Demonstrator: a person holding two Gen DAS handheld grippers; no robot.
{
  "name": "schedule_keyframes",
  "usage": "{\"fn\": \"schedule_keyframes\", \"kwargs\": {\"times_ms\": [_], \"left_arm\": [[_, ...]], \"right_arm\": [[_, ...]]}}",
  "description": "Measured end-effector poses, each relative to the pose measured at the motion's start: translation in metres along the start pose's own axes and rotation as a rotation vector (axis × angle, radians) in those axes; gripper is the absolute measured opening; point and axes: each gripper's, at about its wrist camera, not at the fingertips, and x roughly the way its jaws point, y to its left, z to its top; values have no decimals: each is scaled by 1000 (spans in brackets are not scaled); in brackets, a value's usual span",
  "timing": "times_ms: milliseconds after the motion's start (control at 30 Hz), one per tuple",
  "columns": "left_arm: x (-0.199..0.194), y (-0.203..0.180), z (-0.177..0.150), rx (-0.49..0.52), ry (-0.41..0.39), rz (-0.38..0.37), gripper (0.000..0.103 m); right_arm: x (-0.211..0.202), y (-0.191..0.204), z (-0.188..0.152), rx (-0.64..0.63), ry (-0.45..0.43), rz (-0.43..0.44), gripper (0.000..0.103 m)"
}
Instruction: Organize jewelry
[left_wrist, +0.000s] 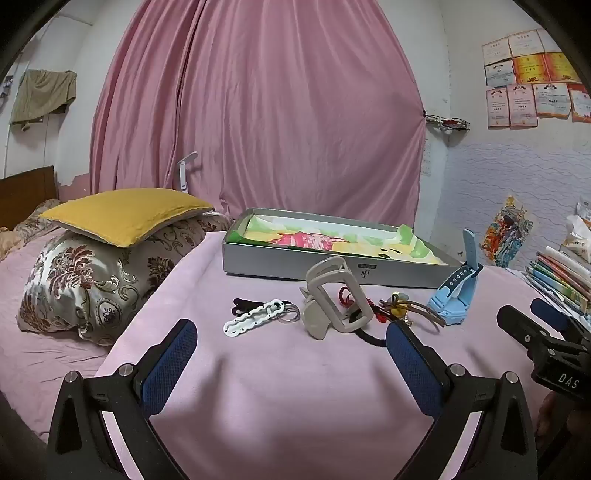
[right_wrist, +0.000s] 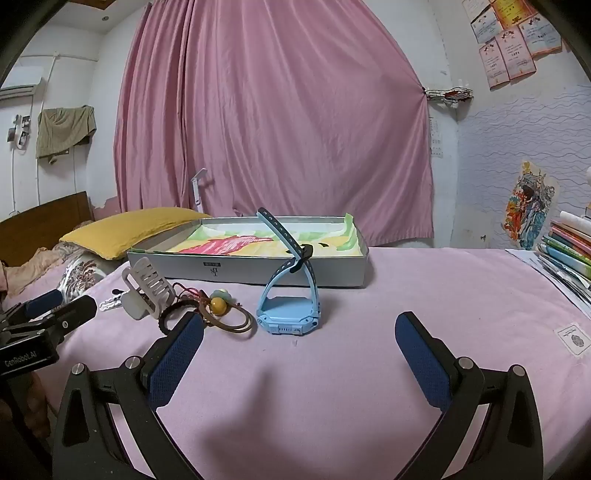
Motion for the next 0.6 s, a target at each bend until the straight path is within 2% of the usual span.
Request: {"fn": "schedule_keyframes", "kwargs": {"times_ms": [600], "left_arm": [[-1, 0, 0, -7, 1, -6, 103]], "right_arm": [[0, 0, 0, -4, 1, -1, 102]]}}
